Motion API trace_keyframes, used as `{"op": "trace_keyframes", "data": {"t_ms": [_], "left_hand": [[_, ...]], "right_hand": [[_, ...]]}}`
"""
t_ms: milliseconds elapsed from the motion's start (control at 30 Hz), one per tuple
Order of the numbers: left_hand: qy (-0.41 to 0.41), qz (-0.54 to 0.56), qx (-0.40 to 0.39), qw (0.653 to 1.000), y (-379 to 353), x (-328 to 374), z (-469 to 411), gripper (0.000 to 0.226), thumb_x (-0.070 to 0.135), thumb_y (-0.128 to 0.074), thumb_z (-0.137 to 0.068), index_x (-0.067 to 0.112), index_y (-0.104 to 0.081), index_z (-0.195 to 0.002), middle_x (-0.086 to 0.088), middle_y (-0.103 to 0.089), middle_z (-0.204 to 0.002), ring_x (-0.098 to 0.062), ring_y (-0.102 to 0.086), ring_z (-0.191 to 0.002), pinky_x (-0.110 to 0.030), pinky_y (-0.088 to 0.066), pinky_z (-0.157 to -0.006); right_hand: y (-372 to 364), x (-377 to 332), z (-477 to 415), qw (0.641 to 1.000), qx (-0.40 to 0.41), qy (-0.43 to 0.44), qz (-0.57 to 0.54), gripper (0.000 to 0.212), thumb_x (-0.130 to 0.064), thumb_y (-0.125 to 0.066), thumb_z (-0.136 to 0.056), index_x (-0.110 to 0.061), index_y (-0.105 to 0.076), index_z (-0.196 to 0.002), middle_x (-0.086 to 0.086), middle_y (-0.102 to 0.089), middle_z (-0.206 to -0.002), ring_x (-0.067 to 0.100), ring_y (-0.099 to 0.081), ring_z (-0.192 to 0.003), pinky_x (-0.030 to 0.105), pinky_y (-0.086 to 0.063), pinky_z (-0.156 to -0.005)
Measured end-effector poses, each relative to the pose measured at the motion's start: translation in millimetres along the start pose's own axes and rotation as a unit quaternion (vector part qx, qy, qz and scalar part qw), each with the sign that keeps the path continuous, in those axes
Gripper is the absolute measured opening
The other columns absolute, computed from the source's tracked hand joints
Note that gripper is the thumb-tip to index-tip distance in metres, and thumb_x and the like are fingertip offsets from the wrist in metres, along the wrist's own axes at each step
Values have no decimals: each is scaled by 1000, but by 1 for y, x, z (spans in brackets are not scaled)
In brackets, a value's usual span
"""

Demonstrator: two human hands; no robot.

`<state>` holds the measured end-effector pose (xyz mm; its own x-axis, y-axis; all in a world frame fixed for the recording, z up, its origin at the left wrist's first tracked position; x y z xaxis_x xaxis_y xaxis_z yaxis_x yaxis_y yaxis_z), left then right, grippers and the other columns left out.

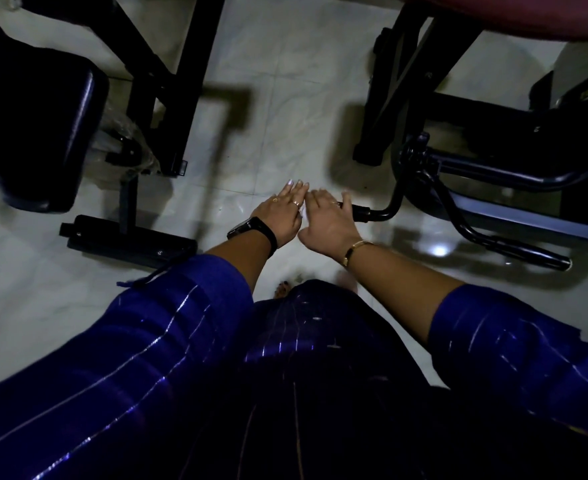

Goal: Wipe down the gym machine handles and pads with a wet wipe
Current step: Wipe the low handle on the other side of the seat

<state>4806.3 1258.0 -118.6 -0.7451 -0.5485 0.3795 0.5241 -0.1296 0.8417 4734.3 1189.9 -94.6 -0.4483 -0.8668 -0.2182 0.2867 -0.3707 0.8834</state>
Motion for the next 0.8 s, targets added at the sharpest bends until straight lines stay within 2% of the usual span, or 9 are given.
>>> {"op": "trace_keyframes", "data": {"t_ms": [133, 267, 467, 533, 600, 667, 800], "left_hand": [[-1, -4, -3, 1000, 1, -1, 2, 60, 17, -34, -103, 12, -8, -156, -7, -11, -163, -20, -5, -151, -37, -21, -119], [-5, -14, 0, 1000, 2, 0, 1, 58, 21, -33, -104, 13, -9, -156, -7, -11, -163, -20, -5, -151, -37, -21, -118], [0, -21, -5, 1000, 2, -1, 0, 57, 22, -32, -105, 14, -10, -156, -5, -13, -163, -19, -4, -151, -38, -21, -119], [2, -23, -9, 1000, 4, 0, -1, 56, 22, -33, -105, 14, -11, -156, -6, -15, -163, -20, -6, -151, -40, -23, -118], [5, -26, -11, 1000, 5, 0, -1, 56, 22, -33, -105, 14, -12, -156, -6, -16, -163, -21, -7, -151, -40, -24, -117], [12, -26, -10, 1000, 5, 0, 0, 57, 20, -34, -104, 14, -12, -156, -6, -16, -163, -20, -7, -151, -39, -24, -116], [18, -25, -6, 1000, 4, -1, 0, 57, 21, -35, -104, 16, -13, -156, -5, -16, -163, -20, -10, -151, -40, -27, -115]], "right_hand": [[-2, 10, 4, 999, 5, 12, 32, 72, -27, -53, -86, -11, -23, -150, 7, -30, -154, 19, -19, -146, 51, 2, -116], [-6, 59, 25, 994, 30, -58, 89, 67, -22, -50, -88, -7, -24, -148, 13, -32, -151, 25, -24, -143, 49, -3, -116], [-21, 65, 38, 984, 14, -53, 168, 78, -24, -41, -92, -2, 4, -152, 18, 0, -160, 30, 2, -148, 49, 2, -117], [-26, 48, 37, 985, 36, -22, 169, 80, -19, -40, -89, -4, 8, -152, 16, 6, -160, 30, 5, -148, 49, -1, -117], [-29, 27, 33, 981, 76, 34, 174, 78, -15, -36, -86, -4, 5, -152, 15, 2, -160, 30, 1, -148, 48, -5, -117], [-32, 10, 27, 964, 109, 90, 226, 72, -15, -26, -86, -4, 5, -150, 14, -1, -161, 29, -3, -148, 48, -4, -117], [-34, 18, 27, 929, 129, 147, 315, 63, -11, -11, -91, -6, 12, -149, 10, 4, -161, 26, -1, -149, 48, 2, -115]]}}
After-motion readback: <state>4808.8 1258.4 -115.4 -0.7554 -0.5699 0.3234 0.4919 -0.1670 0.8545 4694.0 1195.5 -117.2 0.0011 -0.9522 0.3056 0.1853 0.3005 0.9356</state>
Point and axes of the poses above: each hand's wrist, its own z-axis away from the middle knuckle, its own y-axis out of the back of the hand, x = y × z, the point moved 6 cm from there along -z, towards the middle knuckle
